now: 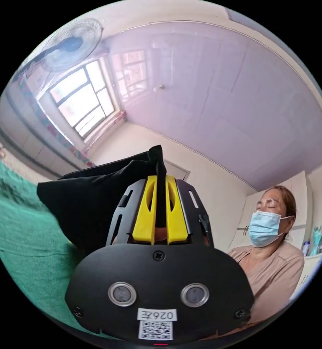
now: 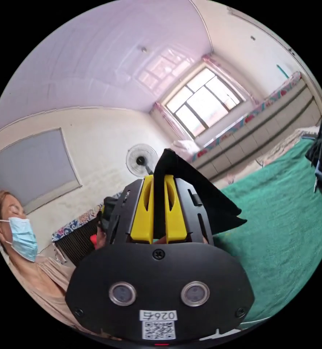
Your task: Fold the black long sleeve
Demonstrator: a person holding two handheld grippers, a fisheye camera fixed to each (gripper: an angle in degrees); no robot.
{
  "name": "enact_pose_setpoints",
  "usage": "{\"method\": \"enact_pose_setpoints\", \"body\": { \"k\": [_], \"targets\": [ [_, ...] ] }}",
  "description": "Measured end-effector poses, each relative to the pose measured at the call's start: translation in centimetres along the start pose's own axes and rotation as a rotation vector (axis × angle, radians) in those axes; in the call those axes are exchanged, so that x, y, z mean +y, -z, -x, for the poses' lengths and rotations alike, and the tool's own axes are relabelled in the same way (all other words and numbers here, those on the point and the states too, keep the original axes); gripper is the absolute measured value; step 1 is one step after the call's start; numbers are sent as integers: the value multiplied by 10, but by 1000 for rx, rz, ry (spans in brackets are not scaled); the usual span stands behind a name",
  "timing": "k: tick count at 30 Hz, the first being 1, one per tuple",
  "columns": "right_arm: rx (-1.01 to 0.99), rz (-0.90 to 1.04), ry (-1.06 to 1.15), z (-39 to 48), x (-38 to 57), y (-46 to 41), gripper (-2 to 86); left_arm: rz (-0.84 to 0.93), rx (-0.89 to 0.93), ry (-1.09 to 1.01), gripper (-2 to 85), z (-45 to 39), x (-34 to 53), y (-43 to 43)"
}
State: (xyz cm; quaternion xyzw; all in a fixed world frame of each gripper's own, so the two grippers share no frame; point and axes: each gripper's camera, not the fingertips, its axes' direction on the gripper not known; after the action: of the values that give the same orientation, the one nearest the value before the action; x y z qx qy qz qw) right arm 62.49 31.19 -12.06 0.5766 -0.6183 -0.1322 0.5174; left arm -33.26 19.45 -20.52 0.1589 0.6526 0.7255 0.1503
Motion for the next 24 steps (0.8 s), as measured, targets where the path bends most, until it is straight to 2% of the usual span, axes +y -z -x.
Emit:
{"method": "enact_pose_setpoints", "body": {
  "k": [2, 4, 6, 9, 11, 13, 16, 18, 21, 24],
  "targets": [
    [-76, -92, 99, 46, -16, 32, 1, -33, 23, -91, 35, -43, -21, 12],
    [-89, -123, 189, 78, -27, 43, 1, -41, -48, -220, 35, -93, -43, 25],
    [-73, -86, 256, 99, -39, 32, 1, -20, -184, -299, 35, -116, -52, 29],
    [17, 131, 275, 92, -49, -50, 2, 60, -403, -329, 34, -106, -59, 23],
    [79, 360, 177, 46, -33, -161, 0, 36, -457, -250, 33, -82, -63, 29],
    [68, 437, 39, 5, -20, -232, -3, -81, -429, -156, 30, -66, -72, 48],
    [-105, 377, -212, -36, -35, -295, -6, -131, -528, -282, 27, -105, -91, 53],
    [-146, 322, -188, -28, -57, -316, -6, -139, -597, -387, 27, -136, -99, 46],
    [-21, 309, 36, -1, -82, -337, -5, -108, -557, -509, 29, -161, -95, 13],
    [151, 339, 151, -22, -64, -359, 0, 88, -403, -459, 39, -129, -56, -59]
  ]
}}
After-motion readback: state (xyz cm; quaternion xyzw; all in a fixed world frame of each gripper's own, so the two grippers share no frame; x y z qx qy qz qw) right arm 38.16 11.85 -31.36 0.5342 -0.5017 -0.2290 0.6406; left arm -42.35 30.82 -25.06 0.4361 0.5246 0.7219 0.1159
